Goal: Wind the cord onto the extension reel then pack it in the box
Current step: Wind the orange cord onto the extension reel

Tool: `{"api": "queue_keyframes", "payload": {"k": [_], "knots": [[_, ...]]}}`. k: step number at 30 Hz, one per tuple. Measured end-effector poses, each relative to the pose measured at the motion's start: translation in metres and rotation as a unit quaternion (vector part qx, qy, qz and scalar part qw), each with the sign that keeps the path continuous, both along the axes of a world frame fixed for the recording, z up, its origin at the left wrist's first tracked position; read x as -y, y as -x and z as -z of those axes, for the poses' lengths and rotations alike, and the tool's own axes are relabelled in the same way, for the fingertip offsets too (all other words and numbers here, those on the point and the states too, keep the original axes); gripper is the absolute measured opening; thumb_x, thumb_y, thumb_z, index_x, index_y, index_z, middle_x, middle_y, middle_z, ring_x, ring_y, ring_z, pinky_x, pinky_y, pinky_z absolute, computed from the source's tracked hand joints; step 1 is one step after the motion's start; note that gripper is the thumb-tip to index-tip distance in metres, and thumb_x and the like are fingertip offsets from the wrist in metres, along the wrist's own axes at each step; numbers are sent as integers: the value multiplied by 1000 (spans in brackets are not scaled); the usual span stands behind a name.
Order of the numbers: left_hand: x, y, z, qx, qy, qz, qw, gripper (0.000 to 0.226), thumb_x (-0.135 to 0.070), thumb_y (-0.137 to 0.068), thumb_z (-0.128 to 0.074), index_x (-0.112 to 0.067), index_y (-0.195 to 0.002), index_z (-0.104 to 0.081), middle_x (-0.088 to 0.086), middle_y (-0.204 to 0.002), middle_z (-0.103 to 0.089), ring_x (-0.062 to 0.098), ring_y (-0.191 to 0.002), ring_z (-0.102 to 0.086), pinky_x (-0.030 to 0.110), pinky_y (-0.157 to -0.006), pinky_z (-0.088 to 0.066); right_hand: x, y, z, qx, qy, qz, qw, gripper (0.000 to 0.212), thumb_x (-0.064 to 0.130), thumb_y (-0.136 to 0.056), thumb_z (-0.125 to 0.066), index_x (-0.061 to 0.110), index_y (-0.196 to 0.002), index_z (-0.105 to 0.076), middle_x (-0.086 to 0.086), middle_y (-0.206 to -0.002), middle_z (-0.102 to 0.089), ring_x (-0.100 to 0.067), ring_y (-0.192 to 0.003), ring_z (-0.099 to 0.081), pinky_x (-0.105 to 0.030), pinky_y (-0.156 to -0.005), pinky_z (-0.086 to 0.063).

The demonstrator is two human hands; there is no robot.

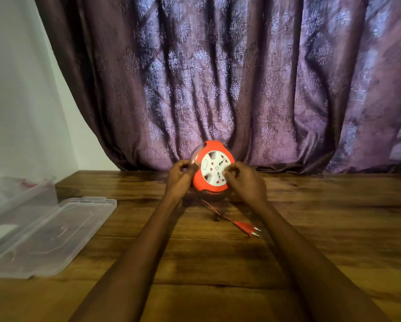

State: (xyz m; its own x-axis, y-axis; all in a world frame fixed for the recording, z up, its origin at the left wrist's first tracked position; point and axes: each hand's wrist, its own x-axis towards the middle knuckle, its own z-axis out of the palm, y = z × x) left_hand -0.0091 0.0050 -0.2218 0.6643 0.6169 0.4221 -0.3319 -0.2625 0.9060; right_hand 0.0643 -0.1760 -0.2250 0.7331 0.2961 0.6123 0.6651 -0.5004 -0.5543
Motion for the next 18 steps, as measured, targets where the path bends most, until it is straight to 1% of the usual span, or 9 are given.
{"api": "queue_keyframes", "payload": {"k": [2,4,6,8,10,12,15,17,18], "knots": [[-5,0,-2,-1,33,15,999,9,-17,-87,-70,-8,-88,-70,-4,-68,-64,2,-55,-51,23,-55,-44,4,-3,2,153,89,-54,983,22,30,-92,-61,27,-112,-67,-2,-111,-65,-27,-101,-64,-42,-82,-52],[-9,2,-3,1,80,45,996,10,-22,-84,-72,-13,-78,-73,0,-68,-72,9,-56,-59,30,-59,-55,5,-4,1,238,164,-109,951,30,24,-91,-59,29,-120,-65,-5,-123,-58,-30,-107,-60,-44,-83,-52],[-13,5,-3,0,127,93,987,13,-26,-79,-75,-13,-80,-76,13,-77,-75,22,-64,-66,44,-65,-61,3,-1,-2,290,227,-118,922,40,25,-87,-62,35,-125,-63,-8,-133,-55,-32,-111,-58,-43,-81,-52],[-15,7,-4,-5,149,128,981,26,-29,-74,-78,-7,-89,-76,29,-92,-73,35,-77,-65,62,-74,-57,0,5,-5,313,272,-111,903,50,26,-83,-63,42,-130,-58,-9,-141,-52,-32,-116,-57,-42,-82,-49],[-15,8,-3,-13,145,133,980,30,-28,-74,-78,-5,-91,-75,32,-95,-71,39,-79,-65,66,-76,-55,-3,11,-7,311,311,-94,893,53,30,-85,-51,50,-133,-50,-9,-146,-49,-31,-119,-54,-43,-86,-46],[-15,9,-4,-22,121,126,984,20,-26,-78,-77,-8,-87,-76,25,-88,-74,33,-74,-68,58,-73,-59,-4,13,-7,305,348,-66,884,53,31,-88,-46,54,-135,-44,-7,-150,-46,-31,-121,-52,-45,-89,-42],[-16,7,-4,-37,58,111,991,13,-23,-85,-74,-10,-83,-74,11,-81,-77,20,-68,-68,37,-66,-61,-3,13,-6,305,358,-26,882,52,38,-88,-54,53,-137,-45,-4,-139,-56,-31,-113,-56,-45,-87,-41],[-11,6,-4,-37,28,101,994,10,-22,-87,-73,-14,-81,-70,-1,-70,-73,5,-57,-63,20,-53,-53,-4,13,-7,263,329,4,907,58,48,-82,-60,50,-139,-46,-2,-122,-67,-32,-103,-60,-43,-84,-43],[-7,5,-3,-36,21,98,994,9,-21,-87,-73,-16,-82,-67,-4,-66,-70,1,-52,-60,17,-49,-49,-4,12,-7,229,305,20,924,61,53,-80,-62,50,-139,-46,-2,-116,-71,-33,-102,-62,-43,-84,-44]]}}
